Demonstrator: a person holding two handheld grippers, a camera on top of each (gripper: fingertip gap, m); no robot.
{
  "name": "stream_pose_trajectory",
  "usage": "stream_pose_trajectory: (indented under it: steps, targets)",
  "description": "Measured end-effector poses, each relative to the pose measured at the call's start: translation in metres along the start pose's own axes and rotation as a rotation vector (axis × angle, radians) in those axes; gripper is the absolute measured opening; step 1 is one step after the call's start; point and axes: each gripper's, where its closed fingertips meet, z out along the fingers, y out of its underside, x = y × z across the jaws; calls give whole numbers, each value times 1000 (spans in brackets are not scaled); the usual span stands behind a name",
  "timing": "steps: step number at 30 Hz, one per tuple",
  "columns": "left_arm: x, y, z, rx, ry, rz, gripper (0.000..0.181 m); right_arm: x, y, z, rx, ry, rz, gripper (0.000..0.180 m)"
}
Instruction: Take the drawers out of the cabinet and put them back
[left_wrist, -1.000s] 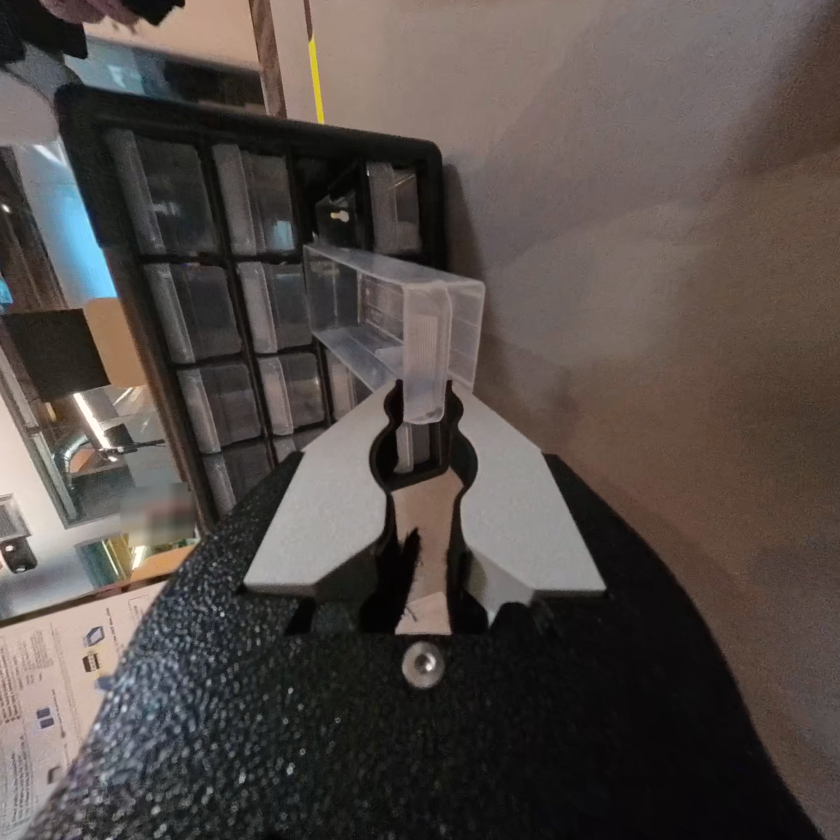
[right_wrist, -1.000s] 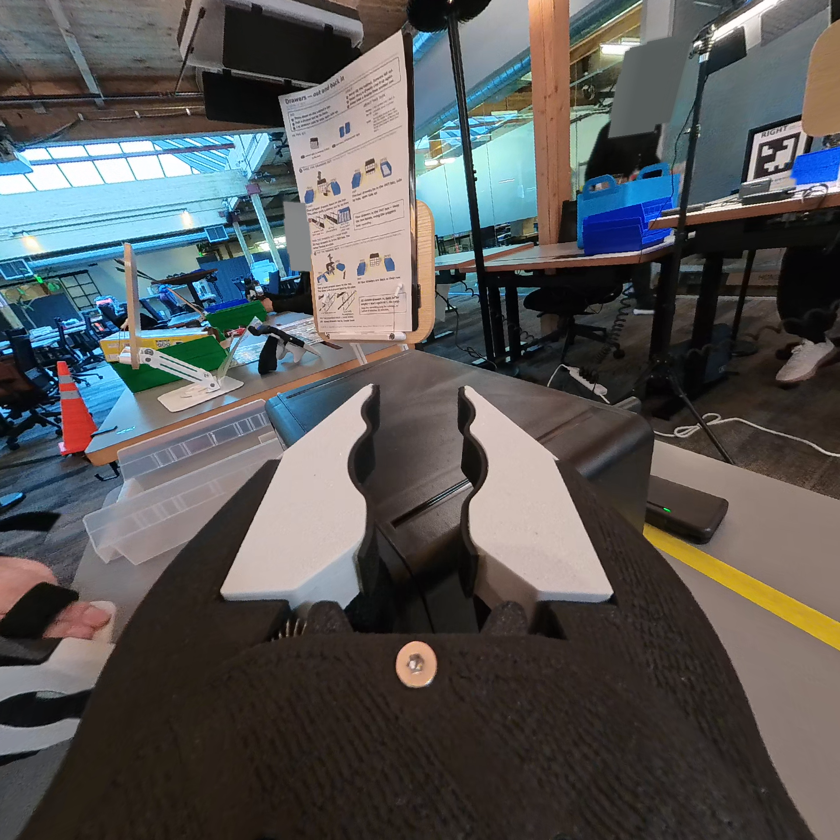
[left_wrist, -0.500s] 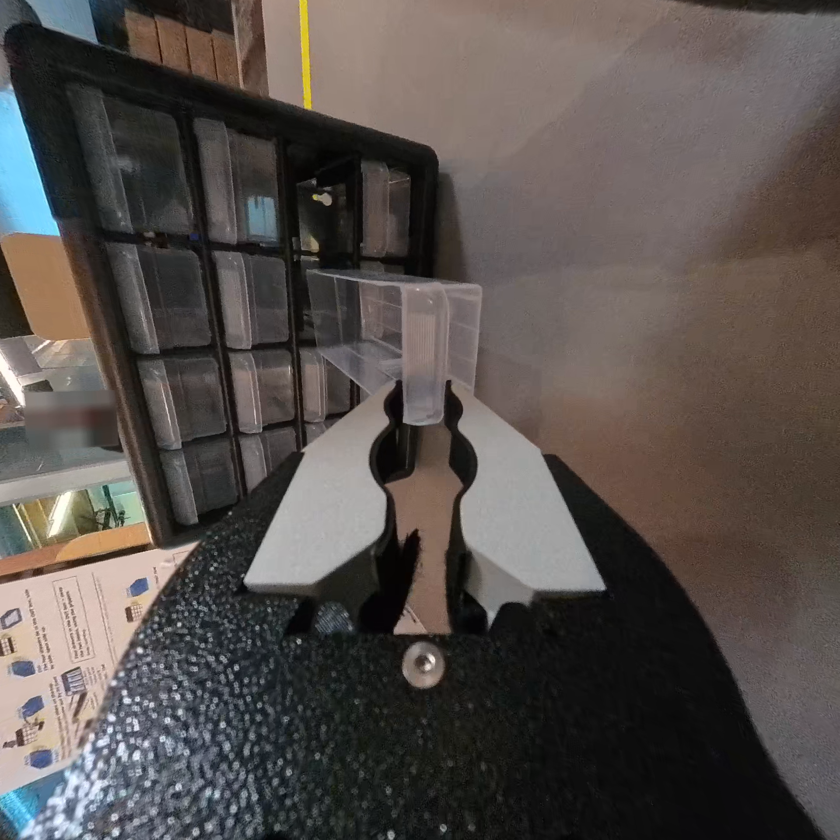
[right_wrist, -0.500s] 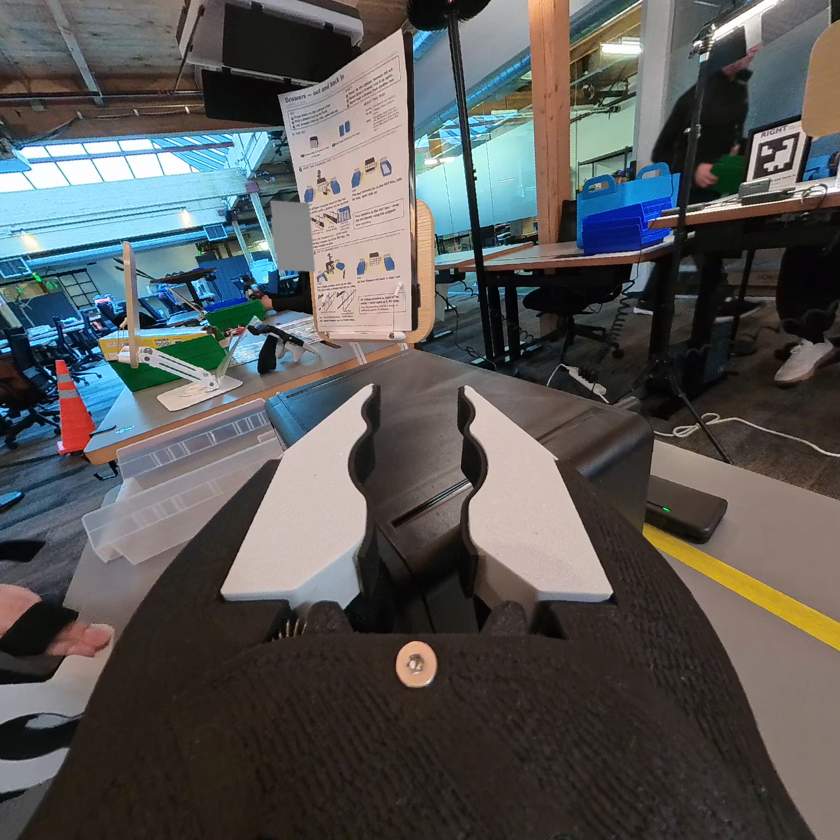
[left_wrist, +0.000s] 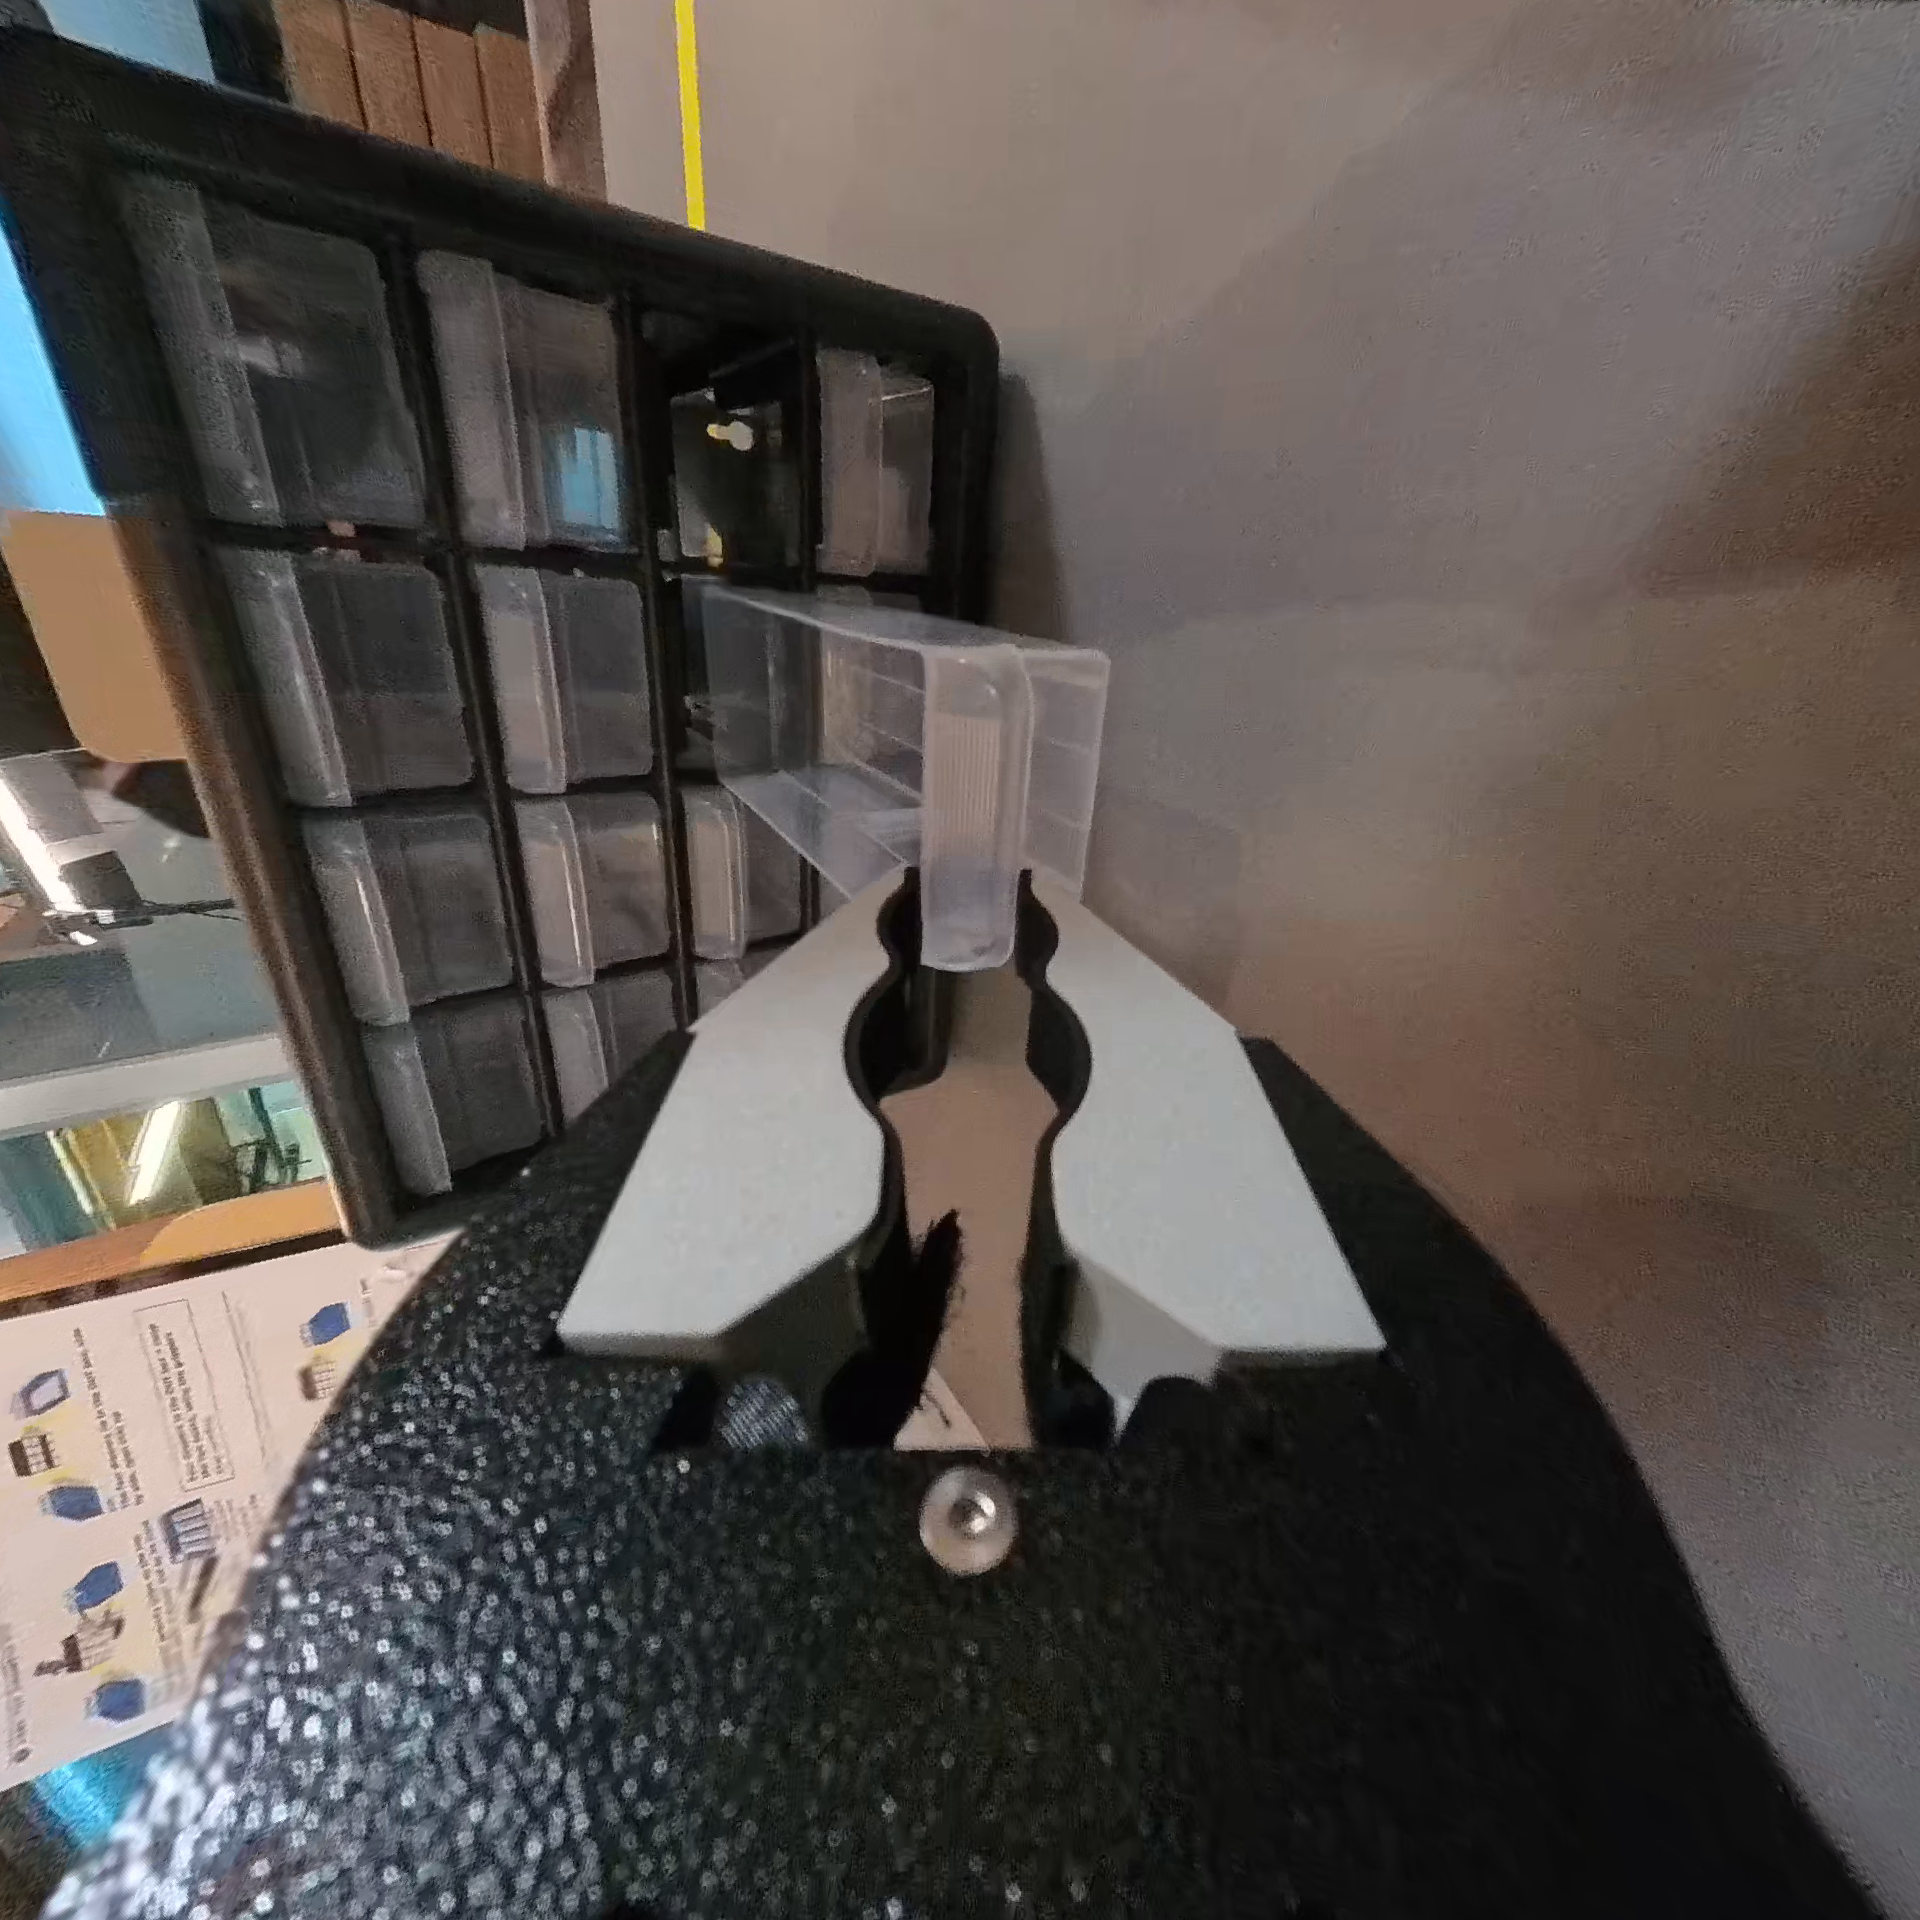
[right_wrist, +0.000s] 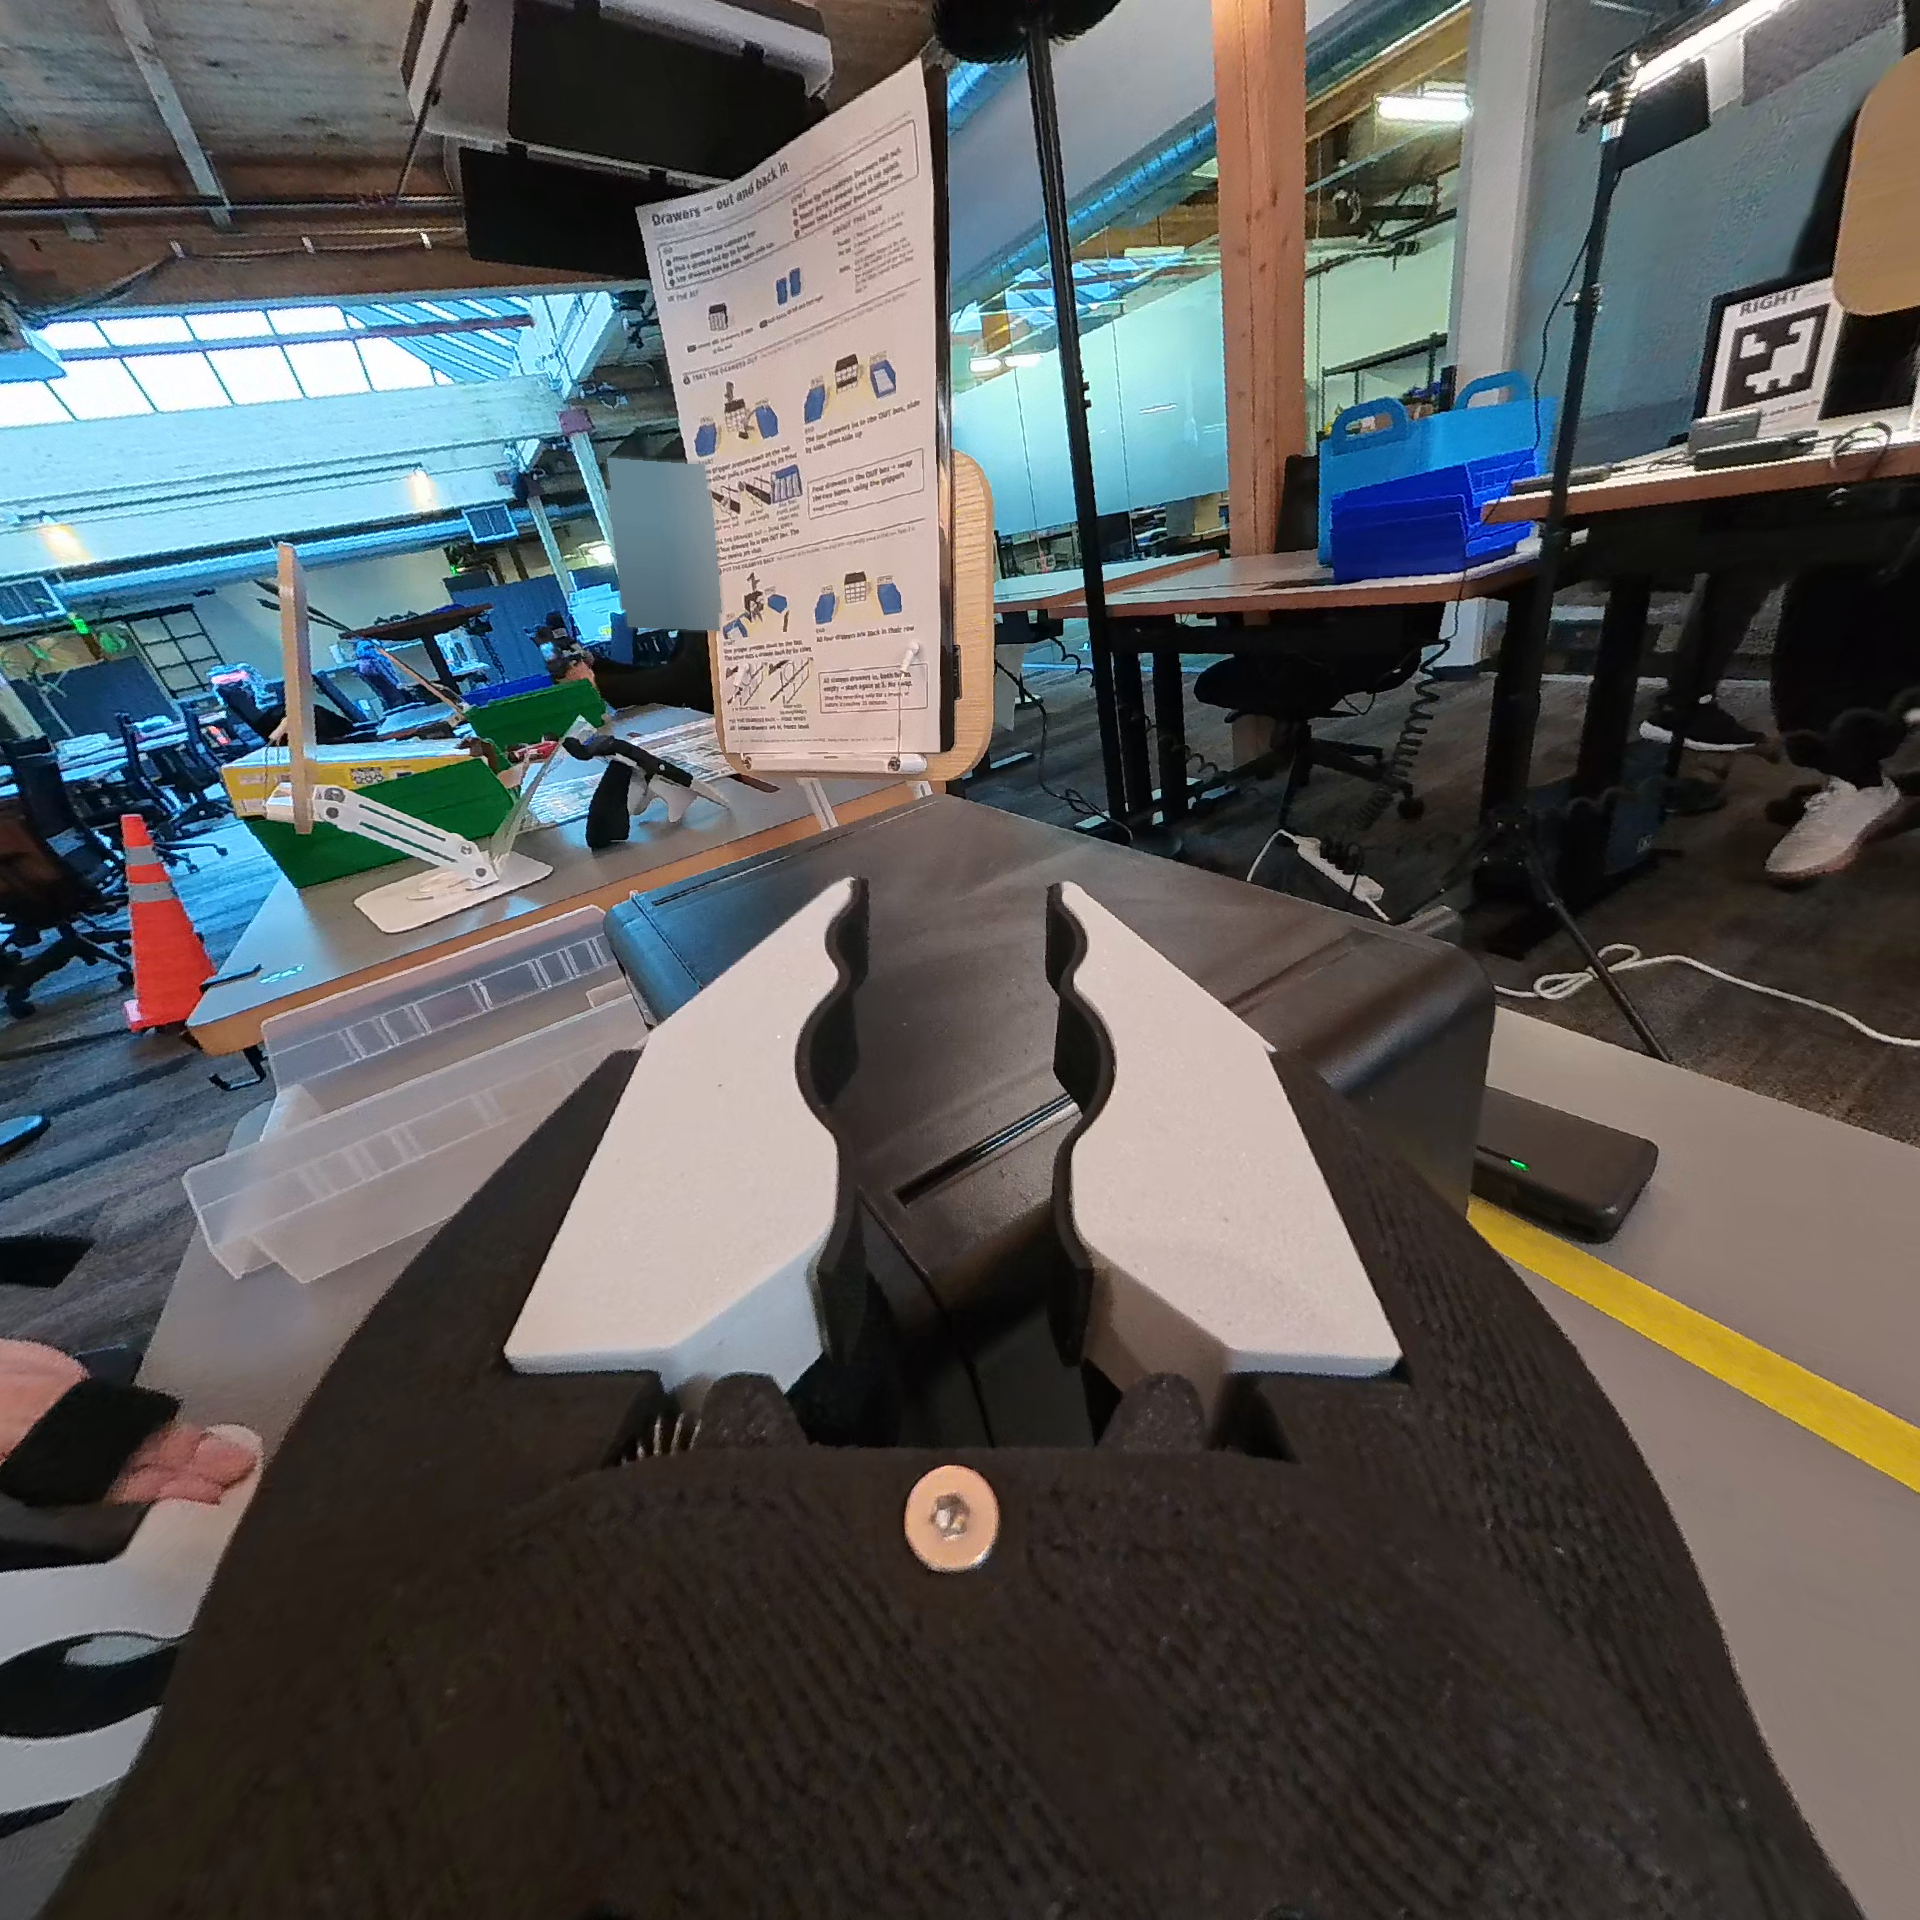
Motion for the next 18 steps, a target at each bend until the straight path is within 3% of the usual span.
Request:
stream_pose_trajectory:
  steps: [10,18]
  targets:
    - [-16,-1,11,-51,-32,42,15,0,0,0,-2,2,-3,33]
    - [-40,1,57,-71,-108,35,16,0,0,0,-4,7,-4,33]
